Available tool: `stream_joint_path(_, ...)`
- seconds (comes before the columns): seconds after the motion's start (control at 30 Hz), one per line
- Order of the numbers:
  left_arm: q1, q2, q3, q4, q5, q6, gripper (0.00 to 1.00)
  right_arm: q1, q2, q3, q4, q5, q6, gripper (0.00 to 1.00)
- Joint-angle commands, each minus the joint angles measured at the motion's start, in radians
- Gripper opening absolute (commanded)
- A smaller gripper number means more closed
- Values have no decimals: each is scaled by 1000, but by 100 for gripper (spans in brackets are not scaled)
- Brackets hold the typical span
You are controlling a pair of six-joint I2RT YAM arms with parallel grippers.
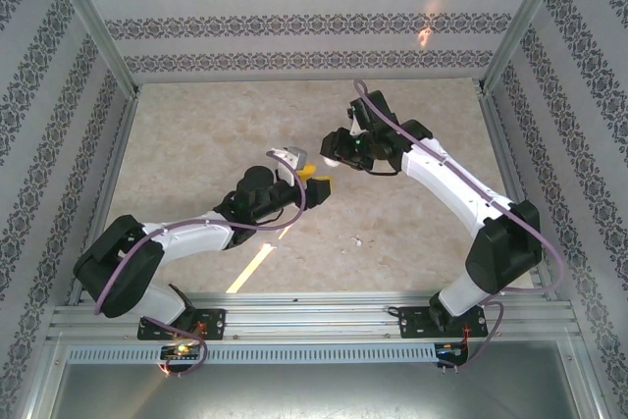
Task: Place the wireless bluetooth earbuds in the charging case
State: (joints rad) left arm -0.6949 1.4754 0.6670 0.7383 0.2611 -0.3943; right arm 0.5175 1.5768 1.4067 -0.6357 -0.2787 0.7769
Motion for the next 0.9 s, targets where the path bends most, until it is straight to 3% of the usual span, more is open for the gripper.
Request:
stream_joint_path(0.0, -11, 28, 50, 86, 11, -17, 65, 17, -47, 0, 7, -10, 36, 41)
stream_joint_path(0.17, -9, 63, 93, 107, -5, -63, 58, 29, -68, 0, 2, -5, 50, 41)
stream_joint_path(0.33, 5, 89, 125, 138, -1, -100, 44, 32, -83, 8, -13, -1, 45, 41)
stream_joint_path(0.5, 18, 98, 132, 157, 17, -125, 39, 31, -93, 6, -21, 6, 38, 41)
stream_joint_path(0.63, 25, 97, 128, 173, 31, -147, 18, 30, -99, 11, -13, -3, 34, 41)
stream_joint_path(0.73, 32, 89, 128, 173, 49, -156, 2, 30, -112, 8, 14, -15, 20, 45)
stream_joint_path(0.87, 42, 61, 113, 176, 72, -169, 0, 24, -155, 2, 84, -59, -39, 58)
